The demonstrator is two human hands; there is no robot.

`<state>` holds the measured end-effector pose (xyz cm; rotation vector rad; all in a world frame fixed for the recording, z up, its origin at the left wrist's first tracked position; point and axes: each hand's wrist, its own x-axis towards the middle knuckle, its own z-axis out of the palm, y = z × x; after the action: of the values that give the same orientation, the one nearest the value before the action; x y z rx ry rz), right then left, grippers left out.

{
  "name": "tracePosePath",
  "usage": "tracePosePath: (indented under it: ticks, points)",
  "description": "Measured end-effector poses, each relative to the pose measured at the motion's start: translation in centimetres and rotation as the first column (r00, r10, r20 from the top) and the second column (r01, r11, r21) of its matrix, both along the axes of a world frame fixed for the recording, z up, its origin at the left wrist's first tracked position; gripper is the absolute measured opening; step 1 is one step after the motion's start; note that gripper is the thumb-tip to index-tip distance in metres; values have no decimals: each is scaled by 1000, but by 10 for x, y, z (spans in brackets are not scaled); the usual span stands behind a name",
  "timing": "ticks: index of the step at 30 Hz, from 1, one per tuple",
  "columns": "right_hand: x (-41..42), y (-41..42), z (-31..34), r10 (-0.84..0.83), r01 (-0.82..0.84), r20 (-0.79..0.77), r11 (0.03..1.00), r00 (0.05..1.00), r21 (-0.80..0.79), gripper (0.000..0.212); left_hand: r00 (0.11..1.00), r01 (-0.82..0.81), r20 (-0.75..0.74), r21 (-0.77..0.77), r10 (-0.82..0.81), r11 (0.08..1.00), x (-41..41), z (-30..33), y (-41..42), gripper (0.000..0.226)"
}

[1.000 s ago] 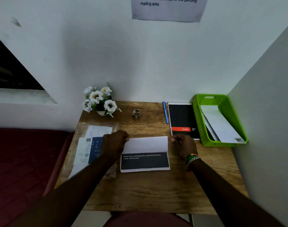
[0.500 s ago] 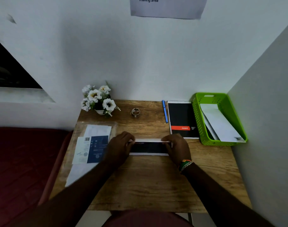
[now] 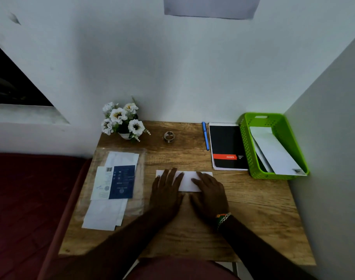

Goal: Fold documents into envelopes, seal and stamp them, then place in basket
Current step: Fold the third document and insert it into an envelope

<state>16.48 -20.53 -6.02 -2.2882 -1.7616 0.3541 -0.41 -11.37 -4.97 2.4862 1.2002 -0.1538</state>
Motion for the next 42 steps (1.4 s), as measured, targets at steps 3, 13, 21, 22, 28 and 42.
tracePosePath:
  ticks: [3,13,21,22,28,42]
  points:
    - [-21,10,-5,32,-35,-54,997,998,-62,65,999,7,-41,-20,-8,1000,6,-5,-6,72]
    - [-6,-4,-19,-93,106,106,987,990,-125,65,999,-5,-34,29,6,1000,-2,-18,-7,78]
    - [-11,10,-1,-131,128,-20,987,991,-94,66,995,-51,-90,-4,50,999,16,-12,-13,83]
    - [-14,15,2,-90,88,-31,993,995,-79,67,995,-43,-88,-9,42,999,20,-10,-13,82]
    - [-15,21,-1,-42,38,-37,994,998,-100,74,998,36,-56,1,-36,999,29,-14,-6,67]
    - [9,0,-9,-155,158,34,980,987,-122,67,980,-197,12,-30,197,980,0,-13,-3,88]
